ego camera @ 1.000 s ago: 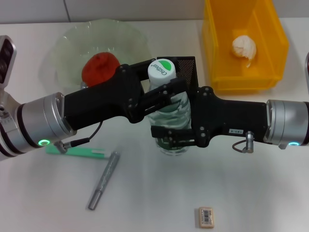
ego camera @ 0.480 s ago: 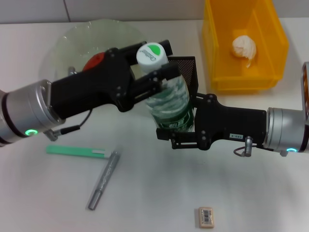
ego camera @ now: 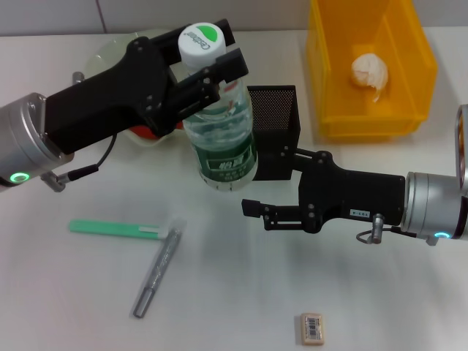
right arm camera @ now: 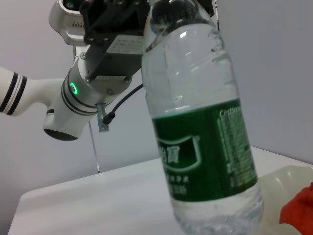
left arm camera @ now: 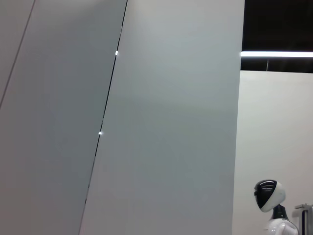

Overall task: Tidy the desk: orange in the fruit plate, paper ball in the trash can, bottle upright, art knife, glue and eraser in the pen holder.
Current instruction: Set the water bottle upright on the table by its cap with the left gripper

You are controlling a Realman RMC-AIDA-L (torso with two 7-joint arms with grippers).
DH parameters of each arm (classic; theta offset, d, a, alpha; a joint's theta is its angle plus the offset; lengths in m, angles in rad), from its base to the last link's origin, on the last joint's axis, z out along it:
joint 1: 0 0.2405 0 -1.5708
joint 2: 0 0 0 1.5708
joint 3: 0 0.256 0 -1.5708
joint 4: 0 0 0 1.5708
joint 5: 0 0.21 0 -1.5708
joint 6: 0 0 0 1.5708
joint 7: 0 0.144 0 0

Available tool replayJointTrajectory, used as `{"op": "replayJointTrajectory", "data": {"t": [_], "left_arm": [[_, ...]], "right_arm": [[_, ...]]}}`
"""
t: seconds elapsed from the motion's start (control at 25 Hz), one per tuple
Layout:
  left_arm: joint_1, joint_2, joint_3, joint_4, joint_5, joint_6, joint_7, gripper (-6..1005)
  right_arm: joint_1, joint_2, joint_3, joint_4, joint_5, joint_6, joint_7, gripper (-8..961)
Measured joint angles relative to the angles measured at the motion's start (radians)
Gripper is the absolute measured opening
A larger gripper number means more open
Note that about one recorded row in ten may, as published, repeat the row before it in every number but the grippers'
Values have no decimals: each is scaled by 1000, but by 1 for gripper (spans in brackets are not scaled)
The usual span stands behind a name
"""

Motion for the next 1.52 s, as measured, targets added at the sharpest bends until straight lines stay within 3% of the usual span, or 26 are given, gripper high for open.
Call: {"op": "replayJointTrajectory", "data": {"t": [0.24, 0.44, 0.48, 0.68, 0.84, 1.04, 1.52], "left_arm": [[13, 5, -21, 15, 6, -9, 10, 438], [19, 18, -84, 16, 46, -15, 11, 438], [28, 33, -116, 25, 72, -29, 14, 438], [62, 40, -126, 74, 119, -89, 42, 438], [68, 40, -126, 83, 130, -103, 46, 438], [98, 19, -134, 89, 150, -163, 131, 438], [129, 28, -136, 82, 158, -225, 117, 444]], "right_arm": [[-2, -2, 2, 18, 0, -2, 3, 836], [-2, -1, 3, 30, 0, -4, 2, 837], [-3, -1, 3, 32, -1, -4, 2, 837], [-1, -1, 3, 38, -1, -2, 1, 837], [3, -1, 4, 39, -1, -1, 1, 836], [7, -1, 6, 40, 0, 11, 1, 835], [13, 2, 5, 56, 24, 15, 1, 837]]}}
